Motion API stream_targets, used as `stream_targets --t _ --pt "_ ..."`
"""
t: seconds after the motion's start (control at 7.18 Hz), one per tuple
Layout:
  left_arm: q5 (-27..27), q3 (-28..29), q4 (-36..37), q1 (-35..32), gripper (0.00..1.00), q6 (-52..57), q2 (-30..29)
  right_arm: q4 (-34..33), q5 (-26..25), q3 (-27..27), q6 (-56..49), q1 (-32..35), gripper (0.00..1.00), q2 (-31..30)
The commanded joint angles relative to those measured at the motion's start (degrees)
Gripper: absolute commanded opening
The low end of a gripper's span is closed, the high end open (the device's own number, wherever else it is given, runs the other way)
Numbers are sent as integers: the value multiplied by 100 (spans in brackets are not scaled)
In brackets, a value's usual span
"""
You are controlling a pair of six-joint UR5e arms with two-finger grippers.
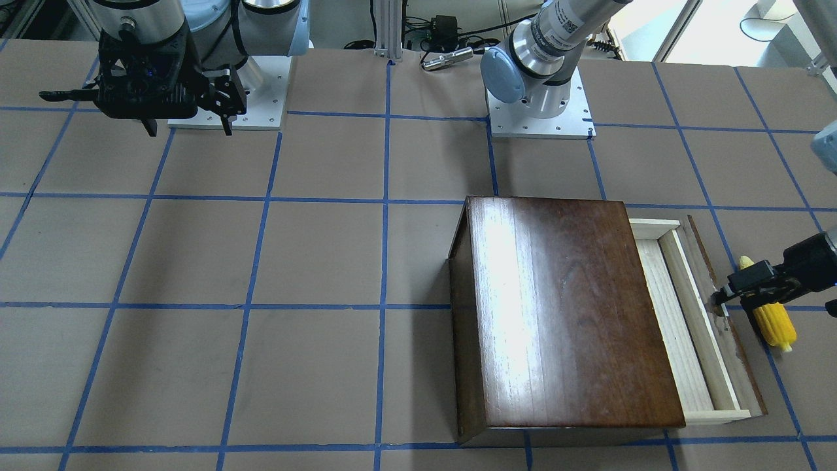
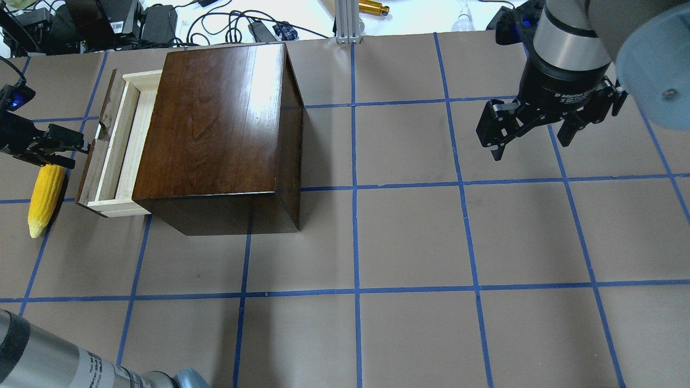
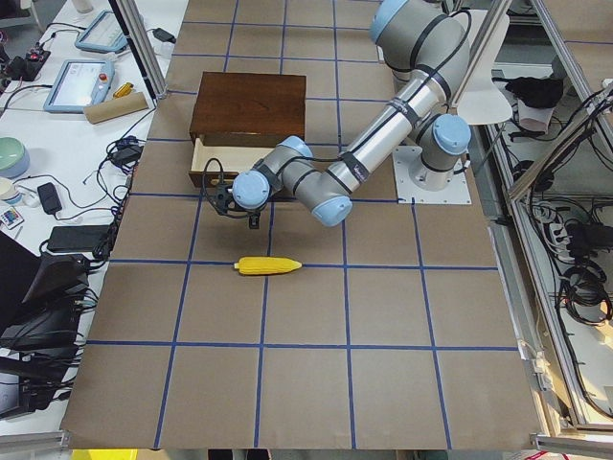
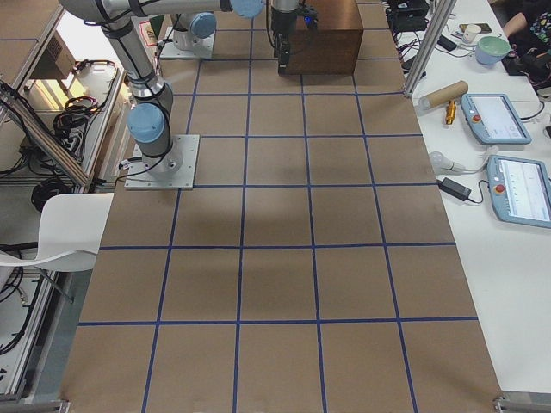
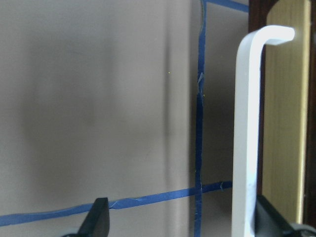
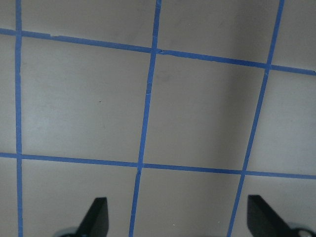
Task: Open drawer and put corn inside
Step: 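Release the handle and move the left gripper down onto the corn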
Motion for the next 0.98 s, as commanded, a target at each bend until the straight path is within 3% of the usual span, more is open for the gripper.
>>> stream_targets --t 0.0,0.28,0.56,0.84 --pt "8 35 -16 1 100 -21 147 0 0 0 5 0 100 2" --pt "829 524 -104 -8 100 -65 192 0 0 0 6 0 100 3" --pt "1428 616 158 10 100 -30 -1 0 0 0 5 0 100 -6" --pt "2210 388 1115 36 100 14 -263 0 0 0 6 0 100 -6"
